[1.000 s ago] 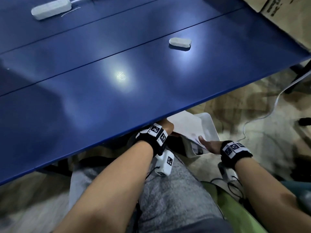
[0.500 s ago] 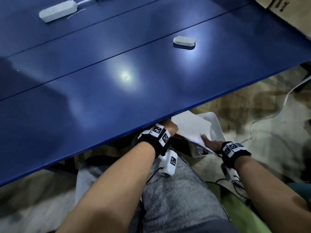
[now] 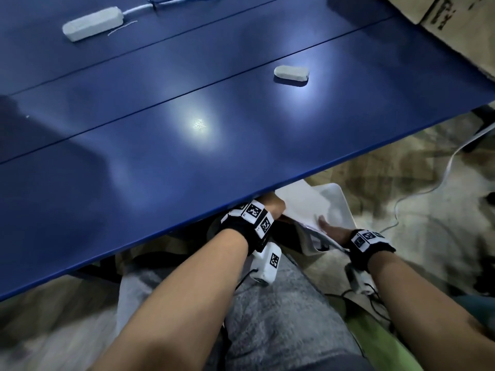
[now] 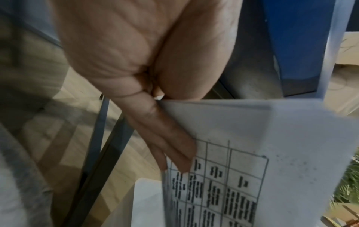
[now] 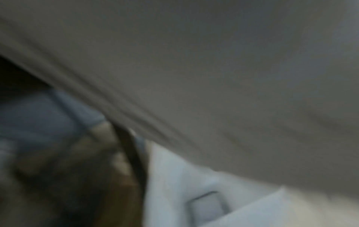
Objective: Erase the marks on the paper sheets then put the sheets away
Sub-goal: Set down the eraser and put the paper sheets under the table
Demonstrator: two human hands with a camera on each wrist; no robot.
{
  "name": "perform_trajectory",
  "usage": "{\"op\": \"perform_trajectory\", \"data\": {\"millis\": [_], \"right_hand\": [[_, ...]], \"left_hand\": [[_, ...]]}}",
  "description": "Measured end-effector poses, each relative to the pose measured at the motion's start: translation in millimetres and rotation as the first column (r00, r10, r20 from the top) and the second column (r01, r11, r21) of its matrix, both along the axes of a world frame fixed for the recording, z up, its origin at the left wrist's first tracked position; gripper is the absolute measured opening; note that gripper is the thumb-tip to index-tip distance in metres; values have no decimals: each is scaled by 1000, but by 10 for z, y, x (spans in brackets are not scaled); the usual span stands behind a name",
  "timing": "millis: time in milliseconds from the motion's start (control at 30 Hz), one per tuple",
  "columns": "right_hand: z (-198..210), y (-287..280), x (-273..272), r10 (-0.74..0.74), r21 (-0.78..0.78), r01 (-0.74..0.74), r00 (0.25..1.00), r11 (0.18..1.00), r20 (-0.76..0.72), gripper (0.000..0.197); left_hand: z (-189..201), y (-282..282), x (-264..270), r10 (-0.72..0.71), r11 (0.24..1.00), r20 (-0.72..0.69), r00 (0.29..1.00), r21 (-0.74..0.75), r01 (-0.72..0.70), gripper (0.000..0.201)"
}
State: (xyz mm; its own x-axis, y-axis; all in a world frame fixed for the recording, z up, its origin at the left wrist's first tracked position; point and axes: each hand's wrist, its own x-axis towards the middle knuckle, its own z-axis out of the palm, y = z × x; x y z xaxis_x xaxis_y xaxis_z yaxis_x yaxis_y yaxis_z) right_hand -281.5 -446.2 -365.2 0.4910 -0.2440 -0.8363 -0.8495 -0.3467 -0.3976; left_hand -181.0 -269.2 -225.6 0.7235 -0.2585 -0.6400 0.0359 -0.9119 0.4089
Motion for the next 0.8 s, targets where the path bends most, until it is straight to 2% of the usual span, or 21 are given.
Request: {"op": "perform_trajectory", "data": {"millis": [33, 67, 100, 133, 167, 233, 267, 333, 367, 400, 467, 500, 567, 600, 633, 667, 700, 733, 767, 800], "right_hand": [[17, -58, -24, 25, -96, -32, 997, 995, -70, 93], [148, -104, -31, 49, -199, -61, 997, 978, -65, 98], [285, -141, -16, 95, -270, -101, 995, 958, -33, 97], [401, -159, 26, 92, -295, -65, 993, 953, 77, 90], [555, -170, 46, 107, -241, -49, 967, 969, 233, 79], [858, 63, 117, -22, -20, 36, 886, 999, 464, 55], [884, 170, 127, -76, 100, 30, 868, 994, 492, 48], [807, 387, 109, -84, 309, -77, 877, 948, 473, 47], [694, 416, 72, 21, 259, -174, 863, 950, 505, 52], [510, 362, 61, -41, 297, -103, 896, 949, 441, 57], [286, 253, 25, -142, 285, 45, 933, 958, 330, 53], [125, 140, -35, -122, 246, 59, 961, 967, 248, 53], [-36, -1, -102, -8, 71, 9, 1000, 997, -22, 77], [-74, -90, -150, 96, -73, -102, 992, 992, -78, 92], [-48, -154, -160, 178, -191, -197, 978, 961, -112, 97], [3, -208, -116, 244, -277, -255, 967, 926, -73, 94], [197, -181, -69, 272, -312, -244, 961, 918, 48, 92], [377, -116, -38, 191, -234, -138, 956, 962, 222, 89], [559, -3, -11, 1, -30, 13, 907, 999, 422, 77], [695, 146, 1, -174, 187, 86, 827, 979, 535, 62]], "left_hand": [[-3, 7, -3, -3, 1000, -42, 999, -10, 3, 39], [12, 11, -18, -17, 1000, -55, 998, -24, 16, 40], [-13, 1, -21, -31, 999, -35, 999, -24, 30, 40], [-57, -13, -11, -26, 1000, -13, 1000, -5, 26, 37], [-108, -38, -8, -12, 1000, 0, 1000, 20, 12, 34], [-97, -92, 2, 24, 999, 23, 999, 37, -25, 31], [-76, -122, -2, 27, 999, 24, 999, 25, -28, 32], [-69, -135, -11, 11, 1000, 20, 1000, 21, -11, 34], [-72, -128, -5, -2, 999, 20, 1000, 39, 2, 34], [-81, -113, -1, -3, 999, 18, 1000, 54, 2, 34], [-109, -82, 0, 23, 997, 12, 1000, 71, -24, 35], [-108, -64, -7, 28, 996, 5, 1000, 80, -29, 38], [-117, -51, -1, 41, 995, 8, 999, 89, -42, 40], [-116, -39, -1, 47, 995, 15, 999, 84, -48, 40], [-104, -34, 1, 46, 996, 31, 998, 79, -48, 40], [-105, -25, 10, 51, 996, 43, 998, 73, -54, 41], [-120, -23, 10, 49, 996, 45, 998, 78, -52, 40], [-137, -22, 10, 45, 996, 43, 998, 71, -48, 36], [-140, -36, 0, 47, 996, 27, 999, 69, -49, 29], [-149, -57, -1, 52, 997, 18, 998, 59, -53, 22]]}}
